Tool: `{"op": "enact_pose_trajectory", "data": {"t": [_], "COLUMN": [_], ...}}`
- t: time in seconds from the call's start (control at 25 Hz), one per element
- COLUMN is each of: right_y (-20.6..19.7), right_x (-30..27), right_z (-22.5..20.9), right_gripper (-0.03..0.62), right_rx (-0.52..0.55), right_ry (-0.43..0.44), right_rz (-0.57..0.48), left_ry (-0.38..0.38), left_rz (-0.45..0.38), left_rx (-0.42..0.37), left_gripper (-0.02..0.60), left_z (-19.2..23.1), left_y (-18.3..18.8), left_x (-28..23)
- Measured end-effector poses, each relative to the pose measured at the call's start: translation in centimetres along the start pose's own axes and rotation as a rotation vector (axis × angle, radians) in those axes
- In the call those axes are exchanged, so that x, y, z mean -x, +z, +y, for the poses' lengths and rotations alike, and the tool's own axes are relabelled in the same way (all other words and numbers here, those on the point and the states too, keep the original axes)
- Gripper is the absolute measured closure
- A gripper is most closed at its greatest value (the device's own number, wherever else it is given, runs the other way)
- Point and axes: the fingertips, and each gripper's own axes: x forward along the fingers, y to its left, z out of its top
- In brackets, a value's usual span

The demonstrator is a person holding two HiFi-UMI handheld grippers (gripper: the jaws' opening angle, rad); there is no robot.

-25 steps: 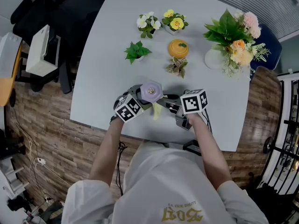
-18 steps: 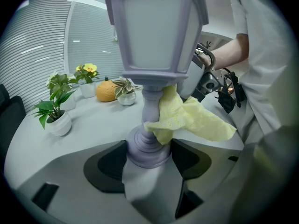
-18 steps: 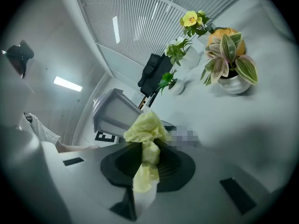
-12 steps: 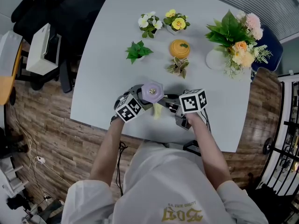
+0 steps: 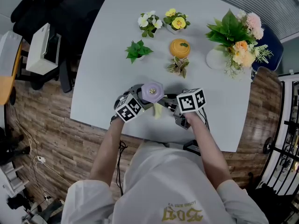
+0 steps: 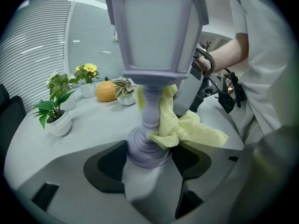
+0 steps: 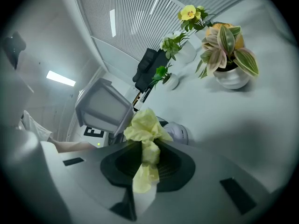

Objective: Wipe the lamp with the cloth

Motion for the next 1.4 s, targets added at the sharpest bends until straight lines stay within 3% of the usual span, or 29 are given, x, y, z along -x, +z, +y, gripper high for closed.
{"op": "enact_pose_trajectory", "data": {"t": [1.4], "right_y": [2.1], "right_x": [3.9], "right_z": [2.2], "right_gripper": [0.519], "right_rx": [0.083], "right_ry": [0.009], "right_rz": [-0.120], "left_ry": [0.000], "left_rz": [0.002], "left_rx": [0.002], "left_gripper": [0.276], "left_z": [0.0], "left_y": [-0.1], "left_x": [-0.1]}}
